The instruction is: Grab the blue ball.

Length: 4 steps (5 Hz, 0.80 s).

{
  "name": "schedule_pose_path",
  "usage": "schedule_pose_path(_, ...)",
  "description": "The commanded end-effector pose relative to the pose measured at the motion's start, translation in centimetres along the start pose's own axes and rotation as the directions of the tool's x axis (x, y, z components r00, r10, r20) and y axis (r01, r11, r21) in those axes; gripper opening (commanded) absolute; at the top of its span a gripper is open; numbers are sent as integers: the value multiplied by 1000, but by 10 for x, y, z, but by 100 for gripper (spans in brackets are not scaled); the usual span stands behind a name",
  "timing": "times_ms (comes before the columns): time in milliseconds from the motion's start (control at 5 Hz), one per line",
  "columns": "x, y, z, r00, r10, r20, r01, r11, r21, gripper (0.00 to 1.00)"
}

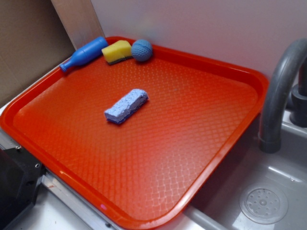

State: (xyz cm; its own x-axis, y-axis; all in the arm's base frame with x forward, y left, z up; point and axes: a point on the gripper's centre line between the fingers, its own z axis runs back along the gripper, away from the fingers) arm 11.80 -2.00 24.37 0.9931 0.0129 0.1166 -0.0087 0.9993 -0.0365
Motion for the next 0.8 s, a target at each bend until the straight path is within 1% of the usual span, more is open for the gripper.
schedule_pose_path(0, 0, 0, 0, 1000, 0, 0, 0, 1000, 0, 100)
schedule_pose_path(200, 47, 17, -31, 979, 96, 182, -95, 995, -14, 100)
schedule_pose_path(400, 93, 36, -74, 954, 97, 285, -134, 984, 113, 100)
schedule_pose_path(600, 137, 55, -129, 961, 60, 269, -105, 982, 157, 100)
